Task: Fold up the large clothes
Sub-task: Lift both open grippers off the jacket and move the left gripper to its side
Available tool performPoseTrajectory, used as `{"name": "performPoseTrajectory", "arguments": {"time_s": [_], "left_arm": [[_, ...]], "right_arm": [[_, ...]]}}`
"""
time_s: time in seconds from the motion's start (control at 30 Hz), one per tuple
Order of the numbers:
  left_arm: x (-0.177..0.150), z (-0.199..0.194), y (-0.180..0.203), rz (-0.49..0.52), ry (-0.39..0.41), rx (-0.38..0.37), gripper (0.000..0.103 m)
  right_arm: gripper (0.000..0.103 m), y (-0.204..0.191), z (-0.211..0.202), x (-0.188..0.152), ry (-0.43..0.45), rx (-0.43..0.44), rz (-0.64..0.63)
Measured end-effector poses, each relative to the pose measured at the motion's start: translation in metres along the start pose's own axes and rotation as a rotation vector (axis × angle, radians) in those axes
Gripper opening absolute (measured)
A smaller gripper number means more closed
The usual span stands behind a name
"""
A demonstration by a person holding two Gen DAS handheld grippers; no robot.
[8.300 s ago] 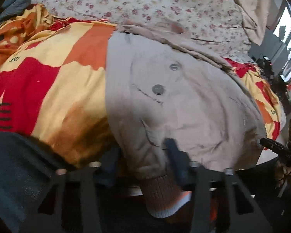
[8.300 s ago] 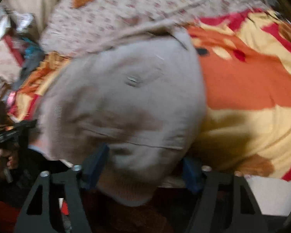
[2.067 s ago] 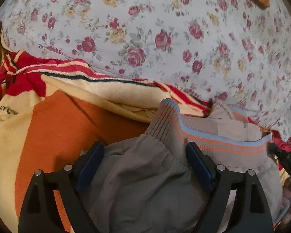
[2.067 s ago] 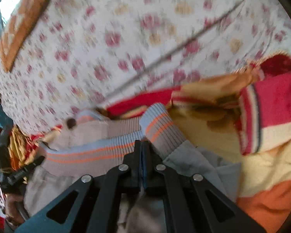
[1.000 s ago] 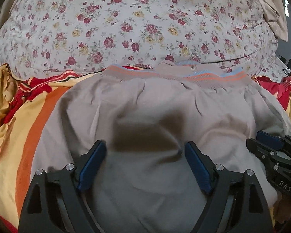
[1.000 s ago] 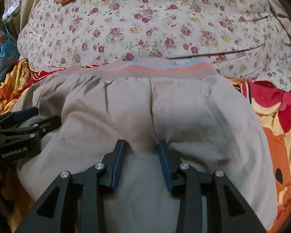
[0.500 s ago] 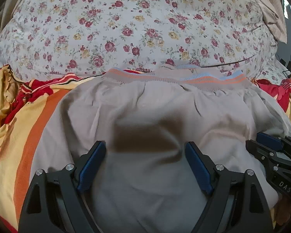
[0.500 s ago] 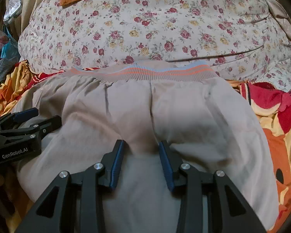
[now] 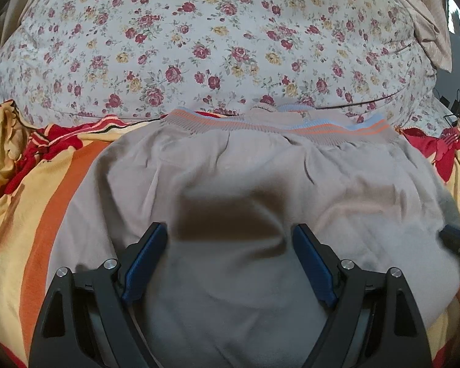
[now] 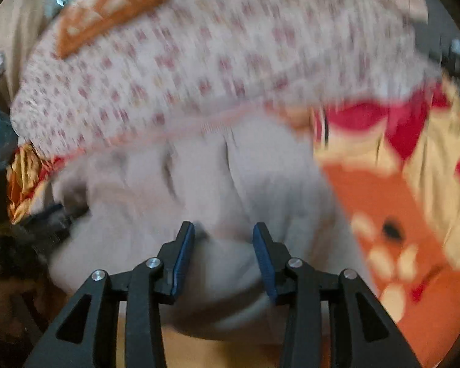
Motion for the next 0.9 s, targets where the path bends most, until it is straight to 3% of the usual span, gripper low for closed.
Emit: {"name": "performPoseTrajectory", "arguments": {"time_s": [0.13, 0.27, 0.47, 0.6, 0.7, 0.9], "left_arm": [[-0.001, -0.008, -0.006, -0.006, 0.016, -0.026, 0.074], [-0.007, -0.033, -0.025, -0.026, 0.043, 0.016, 0.072], [-0.019, -0.067, -0.087, -0.217, 0.044, 0.072, 0.072], [-0.027, -0.077, -0.123, -0.355, 0.035, 0.091, 0.072], [-0.034, -0.083, -0.133, -0.41, 0.039, 0.076, 0.072], [-0.057, -0.092, -0.135, -0.445, 0.012, 0.052, 0.072]], "right_arm": [[0.052, -0.005, 0.002, 0.001, 0.006, -0.001, -0.051], [0.052, -0.02, -0.01, 0.007, 0.033, -0.037, -0.11], [0.053, -0.044, -0.084, 0.019, 0.201, -0.103, -0.279], [0.062, -0.042, -0.118, 0.013, 0.272, -0.21, -0.375], [0.064, -0.034, -0.128, 0.013, 0.294, -0.23, -0.353], [0.064, -0.017, -0.115, 0.015, 0.245, -0.225, -0.262]]}}
Point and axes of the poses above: each gripper's, at about its wrist camera, not at the fingertips, and z roughly the way its jaws point, y to its right, x to its top, the point moved 3 cm from there along z, roughly the way its jaws point, and after that the axes turned 12 degrees about x, right-handed, at the moved point
